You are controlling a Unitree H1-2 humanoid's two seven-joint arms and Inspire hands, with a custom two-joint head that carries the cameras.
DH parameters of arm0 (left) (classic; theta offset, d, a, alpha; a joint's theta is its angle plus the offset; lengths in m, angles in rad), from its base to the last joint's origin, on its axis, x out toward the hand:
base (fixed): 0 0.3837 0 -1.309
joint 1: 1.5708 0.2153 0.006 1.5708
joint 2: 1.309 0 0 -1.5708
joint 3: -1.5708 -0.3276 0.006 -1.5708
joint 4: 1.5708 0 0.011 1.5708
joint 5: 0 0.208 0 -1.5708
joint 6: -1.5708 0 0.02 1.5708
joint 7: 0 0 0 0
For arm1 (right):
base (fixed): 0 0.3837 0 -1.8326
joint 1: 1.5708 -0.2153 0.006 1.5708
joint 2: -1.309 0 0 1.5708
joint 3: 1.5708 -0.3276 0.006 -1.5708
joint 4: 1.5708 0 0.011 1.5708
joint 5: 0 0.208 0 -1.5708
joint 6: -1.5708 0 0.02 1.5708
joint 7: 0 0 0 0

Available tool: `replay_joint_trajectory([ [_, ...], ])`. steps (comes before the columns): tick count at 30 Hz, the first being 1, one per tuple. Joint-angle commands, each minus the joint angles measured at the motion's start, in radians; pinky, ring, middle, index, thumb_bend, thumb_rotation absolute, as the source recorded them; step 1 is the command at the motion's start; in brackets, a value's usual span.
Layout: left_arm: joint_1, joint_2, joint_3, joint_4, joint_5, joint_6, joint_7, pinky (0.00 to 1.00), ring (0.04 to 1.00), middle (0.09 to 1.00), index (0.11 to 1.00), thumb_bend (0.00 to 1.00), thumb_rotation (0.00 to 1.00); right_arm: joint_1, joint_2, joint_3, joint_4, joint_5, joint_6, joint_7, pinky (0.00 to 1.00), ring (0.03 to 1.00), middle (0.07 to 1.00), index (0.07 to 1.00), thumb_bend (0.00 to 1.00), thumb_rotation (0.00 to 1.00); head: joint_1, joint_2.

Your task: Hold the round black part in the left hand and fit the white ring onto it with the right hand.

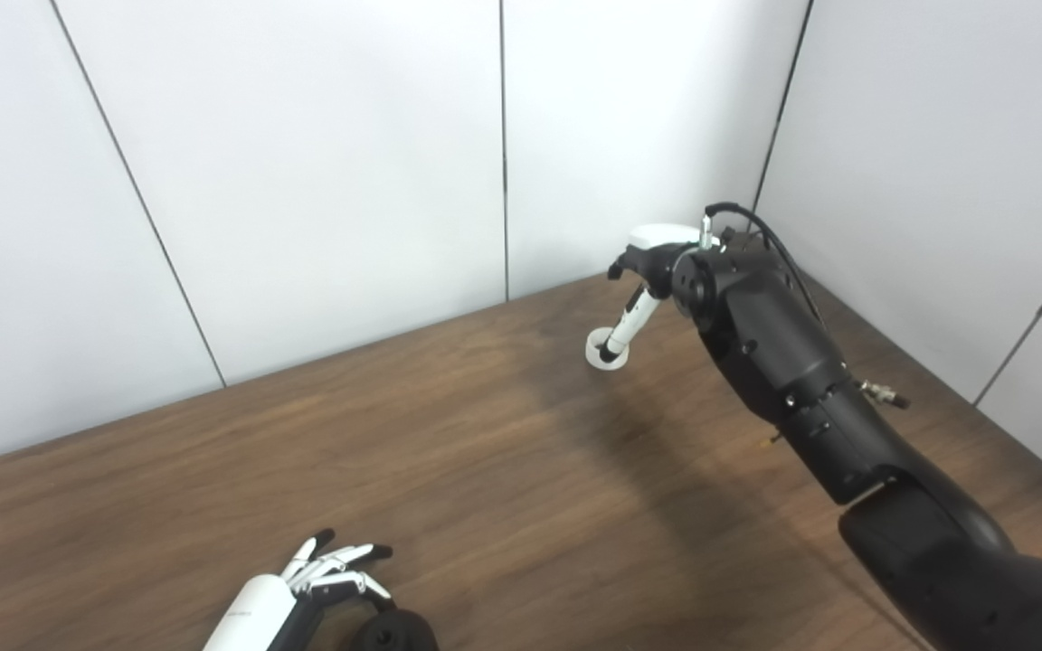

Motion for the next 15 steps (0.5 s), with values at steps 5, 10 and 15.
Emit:
replay_joint_trajectory([
  [5, 0.021, -0.009, -0.002, -0.01, -0.003, -0.011, 0.01, 1.0, 0.853, 0.852, 0.478, 0.51, 0.05, -0.039, -0.023, -0.011, -0.026, 0.011, 0.002, -0.026, 0.96, 1.0, 1.0, 0.865, 0.94, 0.37, 0.014, 0.012],
  [10, 0.022, -0.011, 0.0, -0.011, -0.002, -0.008, 0.009, 1.0, 0.852, 0.851, 0.478, 0.51, 0.05, -0.034, -0.018, -0.009, -0.02, 0.019, 0.001, -0.027, 0.98, 1.0, 1.0, 0.862, 0.93, 0.36, 0.016, 0.014],
  [15, 0.021, -0.013, 0.001, -0.006, -0.001, -0.012, 0.01, 1.0, 0.852, 0.85, 0.478, 0.51, 0.05, -0.028, -0.009, 0.002, -0.004, 0.034, 0.001, -0.044, 0.98, 1.0, 1.0, 0.861, 0.93, 0.37, 0.018, 0.015],
])
